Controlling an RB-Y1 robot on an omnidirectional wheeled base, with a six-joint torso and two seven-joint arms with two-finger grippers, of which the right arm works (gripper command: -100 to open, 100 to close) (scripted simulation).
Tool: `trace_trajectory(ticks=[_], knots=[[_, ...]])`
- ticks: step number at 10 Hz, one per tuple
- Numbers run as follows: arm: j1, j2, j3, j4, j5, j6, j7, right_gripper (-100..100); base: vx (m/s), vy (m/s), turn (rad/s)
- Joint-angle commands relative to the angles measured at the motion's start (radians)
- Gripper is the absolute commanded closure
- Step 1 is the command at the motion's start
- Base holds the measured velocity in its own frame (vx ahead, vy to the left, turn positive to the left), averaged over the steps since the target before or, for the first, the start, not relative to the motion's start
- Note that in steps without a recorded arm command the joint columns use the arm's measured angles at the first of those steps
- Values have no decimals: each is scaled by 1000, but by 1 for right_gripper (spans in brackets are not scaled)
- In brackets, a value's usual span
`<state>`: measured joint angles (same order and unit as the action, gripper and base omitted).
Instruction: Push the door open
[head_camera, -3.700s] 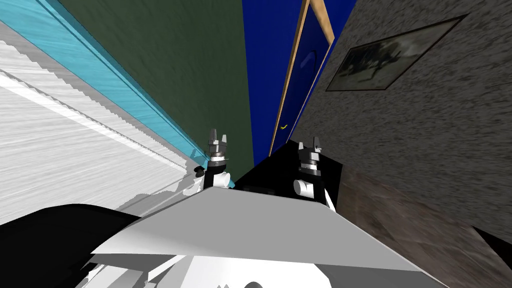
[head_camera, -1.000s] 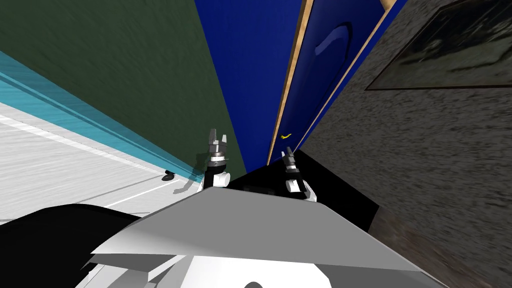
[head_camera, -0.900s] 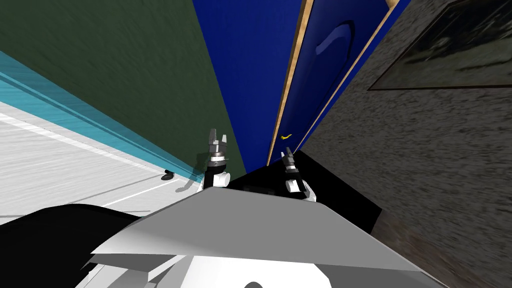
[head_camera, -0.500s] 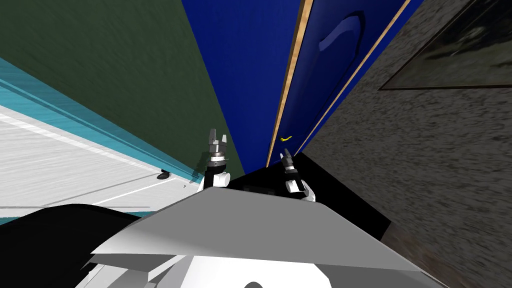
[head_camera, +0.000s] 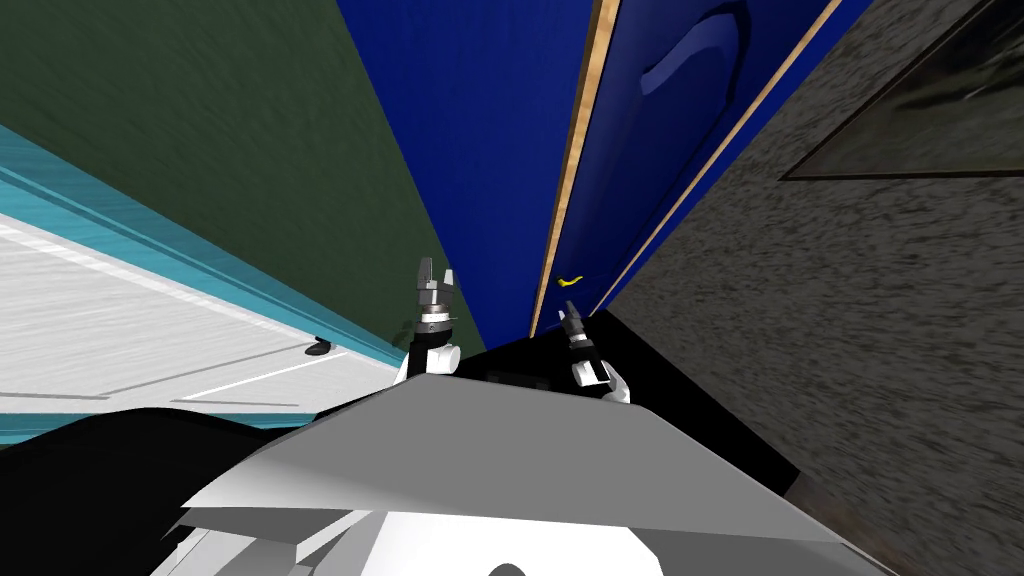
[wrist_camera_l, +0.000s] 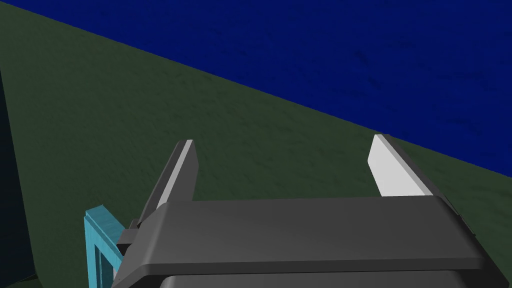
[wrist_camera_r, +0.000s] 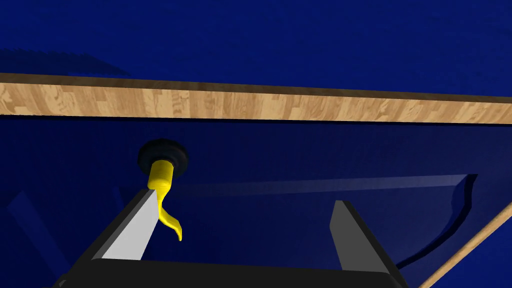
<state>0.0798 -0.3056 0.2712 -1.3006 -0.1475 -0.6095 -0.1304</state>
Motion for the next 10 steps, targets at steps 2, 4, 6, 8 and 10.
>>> trace_trajectory(ticks=[2, 4, 6, 8, 10], knots=[[-23, -17, 19, 58, -5, -13, -4, -100, 63, -160, 114], [-41, -29, 34, 104, -9, -22, -7, -100, 75, -132, 81], [-53, -37, 44, 134, -12, -29, -9, -100, 83, -131, 89], [-74, -51, 61, 186, -16, -40, -12, -100, 95, -133, 113], [-89, -61, 73, 223, -19, -47, -14, -100, 73, -161, 94]])
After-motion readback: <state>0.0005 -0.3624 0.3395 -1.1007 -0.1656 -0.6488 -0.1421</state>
